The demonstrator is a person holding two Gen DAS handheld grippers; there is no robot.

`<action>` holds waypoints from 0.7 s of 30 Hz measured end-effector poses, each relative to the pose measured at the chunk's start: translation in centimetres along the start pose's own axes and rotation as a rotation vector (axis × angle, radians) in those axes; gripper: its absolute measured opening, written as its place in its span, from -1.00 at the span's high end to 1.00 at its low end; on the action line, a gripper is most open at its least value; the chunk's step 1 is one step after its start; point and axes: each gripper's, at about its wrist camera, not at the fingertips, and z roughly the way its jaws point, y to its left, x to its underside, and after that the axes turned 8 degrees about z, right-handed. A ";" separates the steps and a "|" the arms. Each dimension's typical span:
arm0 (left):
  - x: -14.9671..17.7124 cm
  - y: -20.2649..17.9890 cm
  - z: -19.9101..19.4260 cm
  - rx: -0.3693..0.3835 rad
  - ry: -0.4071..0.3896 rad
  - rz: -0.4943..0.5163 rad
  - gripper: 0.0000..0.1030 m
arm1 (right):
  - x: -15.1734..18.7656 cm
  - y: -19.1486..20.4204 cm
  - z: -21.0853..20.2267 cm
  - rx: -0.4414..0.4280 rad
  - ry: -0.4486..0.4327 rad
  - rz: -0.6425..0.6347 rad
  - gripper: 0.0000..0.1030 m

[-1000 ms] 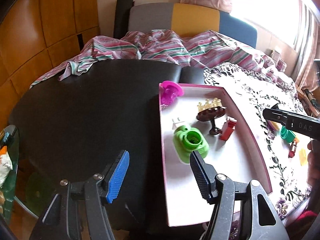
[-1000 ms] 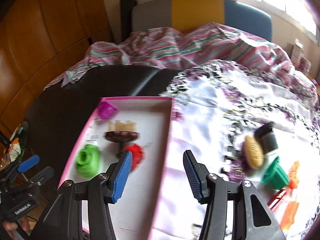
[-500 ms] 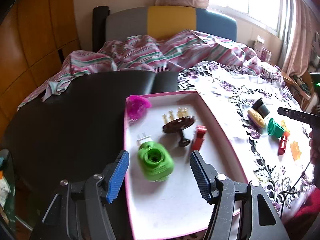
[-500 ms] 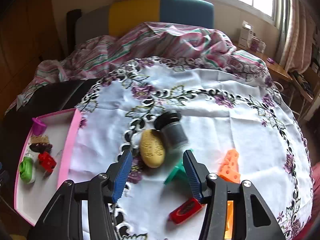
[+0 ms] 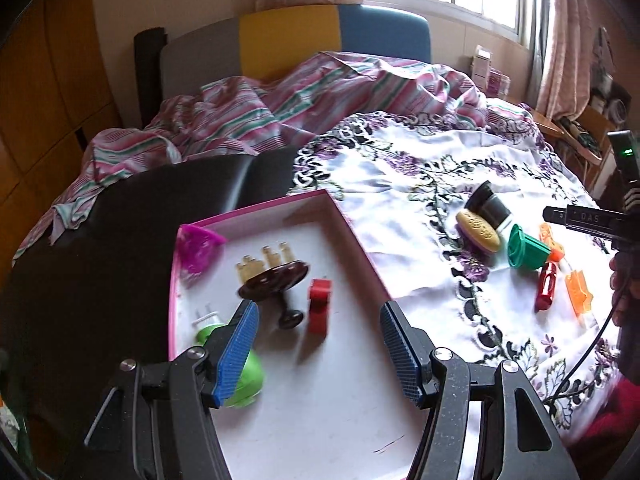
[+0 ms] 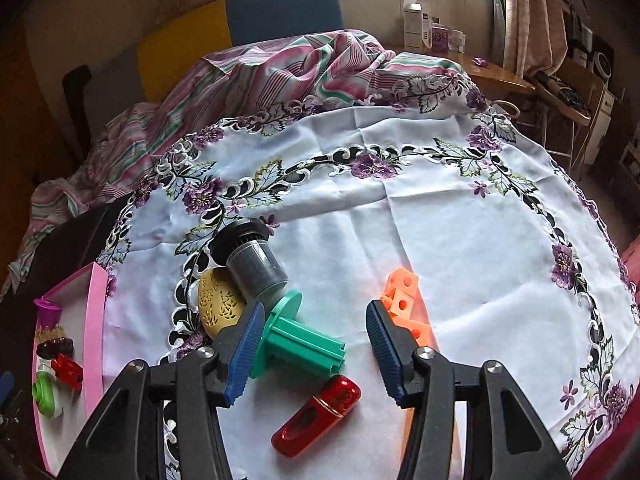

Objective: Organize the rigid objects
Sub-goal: 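Move both tools back over the tablecloth toward the yellow soap and black jar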

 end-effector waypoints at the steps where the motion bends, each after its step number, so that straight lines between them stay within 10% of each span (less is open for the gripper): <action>1: -0.3 -0.4 0.2 0.006 0.000 0.006 -0.24 | 0.0 -0.1 0.0 -0.001 0.001 0.003 -0.04; 21: -4.8 -7.1 4.5 0.126 0.041 0.097 -0.43 | -1.1 -2.9 -0.3 -0.009 0.009 0.152 -0.04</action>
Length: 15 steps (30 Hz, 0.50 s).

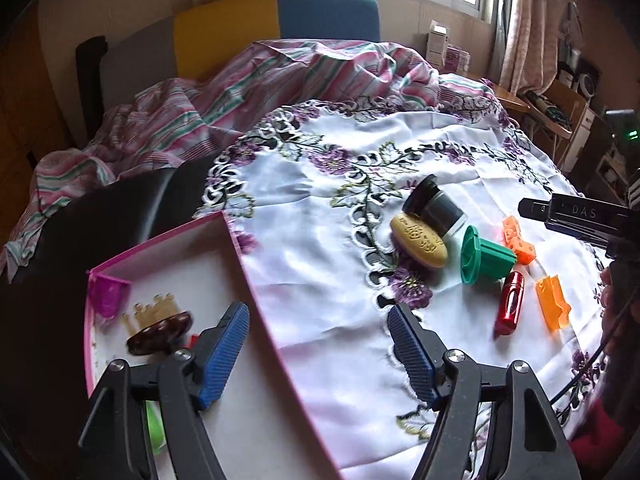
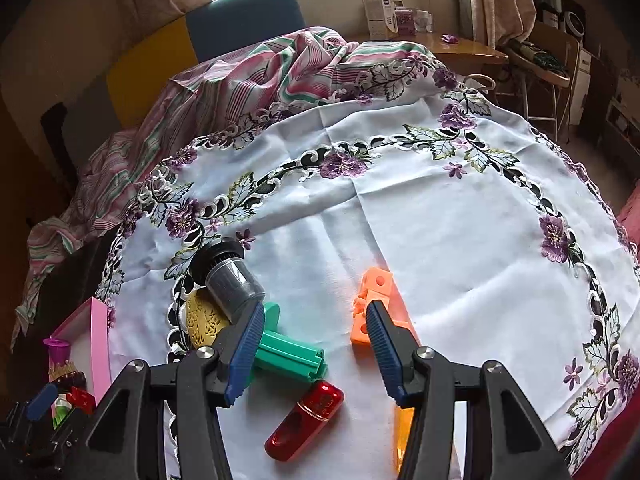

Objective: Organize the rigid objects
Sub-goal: 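Move both tools back over the tablecloth toward the yellow soap and black jar, then grasp the yellow oval soap with the left tool and lift it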

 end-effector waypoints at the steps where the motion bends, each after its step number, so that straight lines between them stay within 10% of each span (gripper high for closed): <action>1: -0.4 -0.4 0.5 0.016 0.010 0.001 -0.42 | 0.0 -0.1 0.0 -0.001 0.002 0.007 -0.04; 15: -6.1 -5.1 9.0 0.135 0.125 -0.008 -0.42 | -0.1 0.0 0.3 -0.022 0.027 0.015 -0.04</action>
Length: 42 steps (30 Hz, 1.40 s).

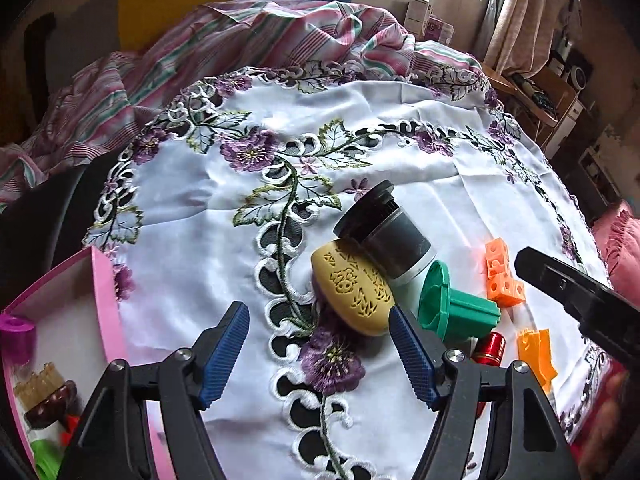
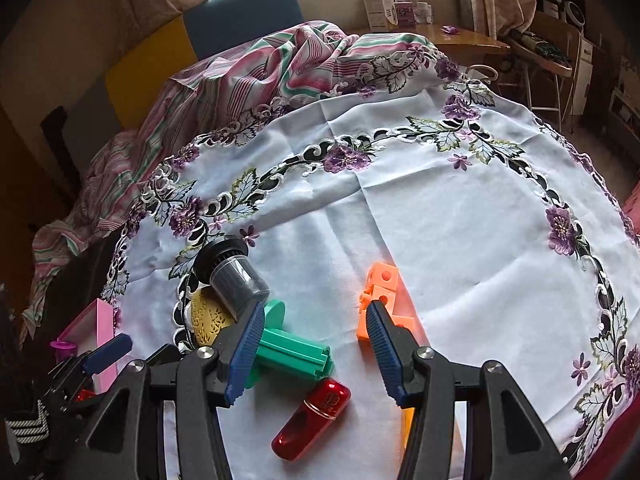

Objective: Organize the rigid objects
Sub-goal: 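Grasp the yellow oval soap with the left tool and lift it, then grasp the black jar with the right tool while the left tool holds the soap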

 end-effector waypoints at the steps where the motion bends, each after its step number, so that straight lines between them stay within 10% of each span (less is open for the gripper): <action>1: -0.3 -0.1 0.7 -0.001 0.017 -0.002 -0.42 | 0.0 0.0 0.0 -0.001 0.002 0.000 -0.04; 13: -2.5 -0.4 5.8 0.046 0.104 -0.032 -0.31 | -0.1 -0.1 0.5 -0.017 0.024 0.010 -0.04; 17: -1.4 0.0 5.1 0.023 0.062 0.012 0.25 | 0.1 0.0 0.6 -0.015 0.032 -0.002 -0.04; 31: 5.2 1.5 -1.4 0.073 -0.012 0.041 0.43 | 1.0 1.1 1.6 -0.008 0.081 -0.075 -0.04; 42: 7.3 2.8 -5.4 0.158 -0.078 0.010 0.43 | -2.1 5.8 6.9 0.068 0.159 -0.404 -0.07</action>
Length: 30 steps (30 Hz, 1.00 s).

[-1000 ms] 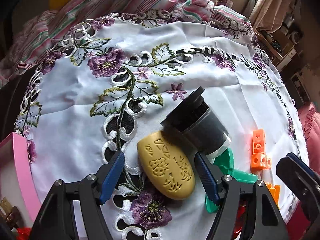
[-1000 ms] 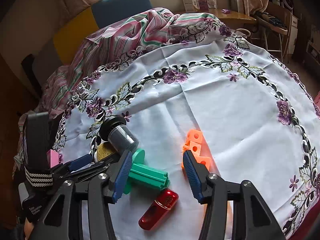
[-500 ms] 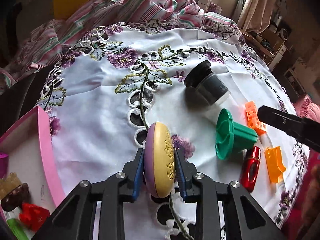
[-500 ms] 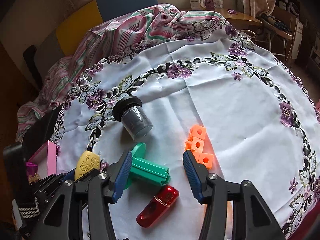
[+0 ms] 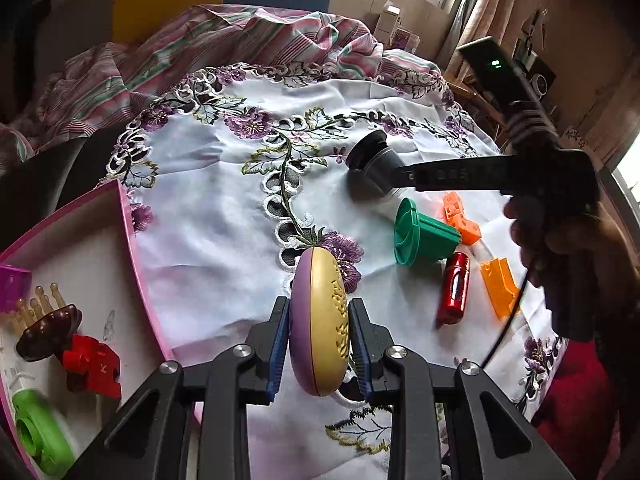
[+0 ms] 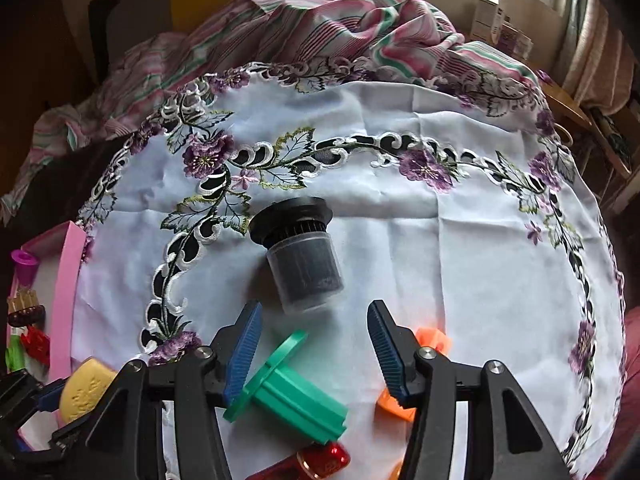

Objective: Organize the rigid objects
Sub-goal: 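Grasp the black jar with the right tool while the left tool holds the soap, then carry the yellow soap into the tray and open the left tool while the right tool holds the jar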

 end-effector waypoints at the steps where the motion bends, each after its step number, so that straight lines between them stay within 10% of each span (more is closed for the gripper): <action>1: 0.1 0.1 -0.4 0.008 -0.006 -0.006 0.43 | -0.4 0.2 0.7 0.007 0.014 -0.018 -0.07; 13: 1.5 1.9 -4.7 0.032 -0.070 -0.065 0.43 | -1.0 4.3 2.9 0.022 0.030 -0.117 0.17; 22: 3.9 3.1 -7.2 -0.017 -0.095 -0.090 0.43 | 4.8 8.8 -1.9 -0.129 0.053 -0.170 0.17; 30: 6.4 4.5 -9.8 -0.110 -0.116 -0.119 0.43 | 9.6 9.9 -1.3 -0.075 0.069 -0.216 0.17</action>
